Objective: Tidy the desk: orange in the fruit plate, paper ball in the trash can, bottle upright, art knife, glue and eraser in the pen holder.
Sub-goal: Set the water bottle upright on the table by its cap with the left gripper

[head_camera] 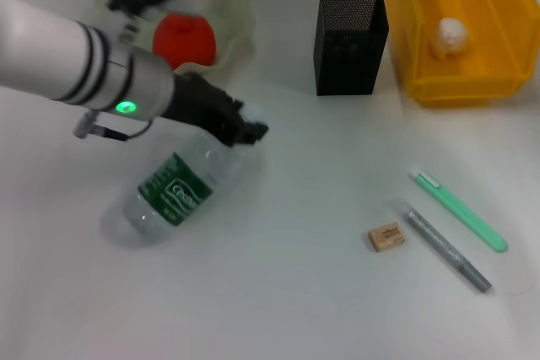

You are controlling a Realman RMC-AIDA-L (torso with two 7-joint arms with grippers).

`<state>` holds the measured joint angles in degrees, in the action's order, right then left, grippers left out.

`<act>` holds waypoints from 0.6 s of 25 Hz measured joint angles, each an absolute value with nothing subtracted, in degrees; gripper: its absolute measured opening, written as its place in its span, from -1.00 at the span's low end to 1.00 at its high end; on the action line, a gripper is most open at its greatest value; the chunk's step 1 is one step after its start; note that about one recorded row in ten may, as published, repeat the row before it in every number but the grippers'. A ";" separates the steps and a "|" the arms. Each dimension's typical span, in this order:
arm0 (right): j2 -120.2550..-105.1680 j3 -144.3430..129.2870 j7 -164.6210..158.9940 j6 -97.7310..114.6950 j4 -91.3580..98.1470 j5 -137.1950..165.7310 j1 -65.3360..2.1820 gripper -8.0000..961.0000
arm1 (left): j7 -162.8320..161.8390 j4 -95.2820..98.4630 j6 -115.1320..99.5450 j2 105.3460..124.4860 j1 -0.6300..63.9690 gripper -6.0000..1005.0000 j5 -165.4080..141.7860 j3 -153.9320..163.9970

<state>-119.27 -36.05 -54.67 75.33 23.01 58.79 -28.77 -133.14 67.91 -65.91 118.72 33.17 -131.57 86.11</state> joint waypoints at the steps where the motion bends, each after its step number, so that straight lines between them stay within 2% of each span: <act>1: -119.27 -36.04 -54.67 75.33 23.02 58.79 -28.83 0.63 | -131.60 68.53 -65.90 118.72 32.19 -0.14 -129.64 84.27; 7: -119.27 -36.05 -54.67 75.33 22.96 58.79 -29.08 0.63 | -119.11 67.85 -65.84 118.62 26.74 -0.13 -114.91 74.35; 15: -119.27 -36.61 -54.67 75.32 22.87 58.80 -29.32 0.63 | -110.51 64.25 -66.21 118.49 23.99 -0.11 -106.30 69.19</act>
